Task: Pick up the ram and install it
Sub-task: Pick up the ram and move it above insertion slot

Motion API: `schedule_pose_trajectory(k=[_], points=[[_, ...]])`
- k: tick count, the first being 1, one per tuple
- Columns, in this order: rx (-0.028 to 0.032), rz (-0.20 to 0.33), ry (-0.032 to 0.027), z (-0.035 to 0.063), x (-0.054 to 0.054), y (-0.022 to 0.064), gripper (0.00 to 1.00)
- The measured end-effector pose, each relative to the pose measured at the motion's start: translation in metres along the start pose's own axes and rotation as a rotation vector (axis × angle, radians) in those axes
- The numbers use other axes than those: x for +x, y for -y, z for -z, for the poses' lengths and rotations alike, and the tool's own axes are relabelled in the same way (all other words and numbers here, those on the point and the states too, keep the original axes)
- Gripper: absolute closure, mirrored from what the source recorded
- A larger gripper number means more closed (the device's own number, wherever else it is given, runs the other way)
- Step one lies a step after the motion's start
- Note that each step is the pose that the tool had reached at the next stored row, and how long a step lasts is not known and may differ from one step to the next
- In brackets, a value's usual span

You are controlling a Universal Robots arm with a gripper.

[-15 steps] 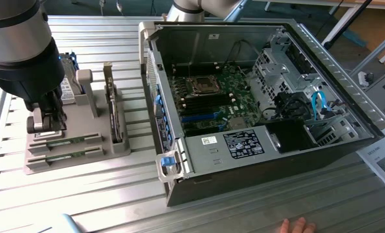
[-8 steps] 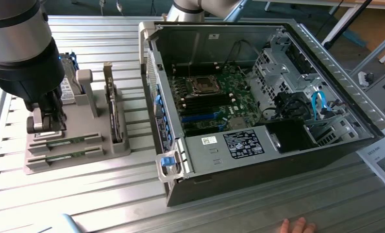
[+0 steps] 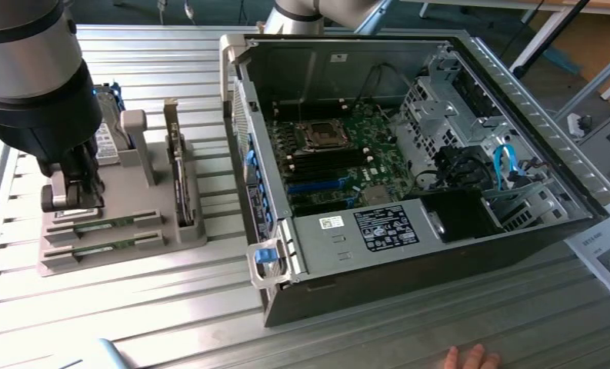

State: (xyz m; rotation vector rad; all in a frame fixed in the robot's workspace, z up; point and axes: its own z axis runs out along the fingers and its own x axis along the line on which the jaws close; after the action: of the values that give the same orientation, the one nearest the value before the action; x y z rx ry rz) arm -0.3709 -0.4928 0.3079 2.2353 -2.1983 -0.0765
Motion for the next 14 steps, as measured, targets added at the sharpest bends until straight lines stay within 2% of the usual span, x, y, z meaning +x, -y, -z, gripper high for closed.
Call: schedule_pose_trajectory(k=[10, 12, 14], points=[[0.0000, 0.000, -0.0014, -0.0002, -0.0013, 0.0000, 0.75], [-0.0026, 0.000, -0.0079, -0.0002, -0.0013, 0.0000, 0.75], [-0.0071, -0.001, -0.0176, -0.0003, -0.0014, 0.0001, 0.75]])
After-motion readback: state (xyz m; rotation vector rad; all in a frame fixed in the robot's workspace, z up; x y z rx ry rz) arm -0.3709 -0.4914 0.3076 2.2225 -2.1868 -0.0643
